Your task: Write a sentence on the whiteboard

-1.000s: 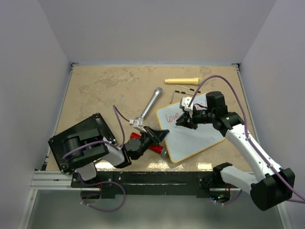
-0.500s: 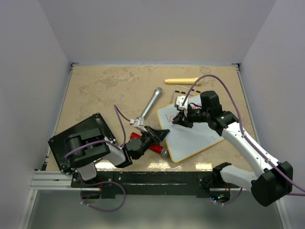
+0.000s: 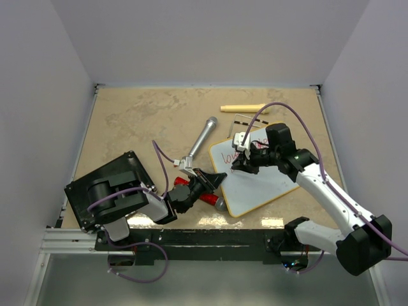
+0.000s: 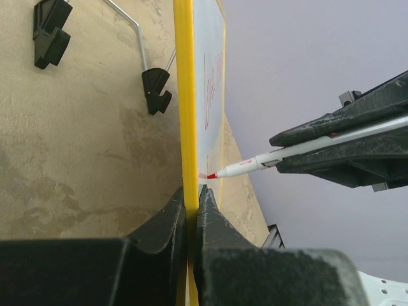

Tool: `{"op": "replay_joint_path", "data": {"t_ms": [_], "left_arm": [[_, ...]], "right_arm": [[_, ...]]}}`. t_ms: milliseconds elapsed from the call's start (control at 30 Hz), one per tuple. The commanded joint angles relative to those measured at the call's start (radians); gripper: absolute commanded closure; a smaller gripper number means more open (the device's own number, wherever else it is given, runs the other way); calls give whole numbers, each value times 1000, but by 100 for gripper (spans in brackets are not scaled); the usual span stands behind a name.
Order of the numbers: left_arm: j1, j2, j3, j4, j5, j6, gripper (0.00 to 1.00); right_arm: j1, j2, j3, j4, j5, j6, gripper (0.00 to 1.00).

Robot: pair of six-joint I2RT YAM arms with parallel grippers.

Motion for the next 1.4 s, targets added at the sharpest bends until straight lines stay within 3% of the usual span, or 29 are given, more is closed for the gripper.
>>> {"op": "replay_joint_path", "data": {"t_ms": [0,400,1067,1367], "left_arm": [[-3,11,10,24,-44,103,100],[-3,9,12,25,-43,109,100],[-3,3,4,33,-38,113,100],[-1,5,-7,42,-43,106,100]], "right_arm": [[15,14,15,-62,-10,-59,100],[34,23,27,-93,-10,-102,100],[34,-6,-1,110,190,76,100],[27,-54,30,-30,-5,-76,100]]}}
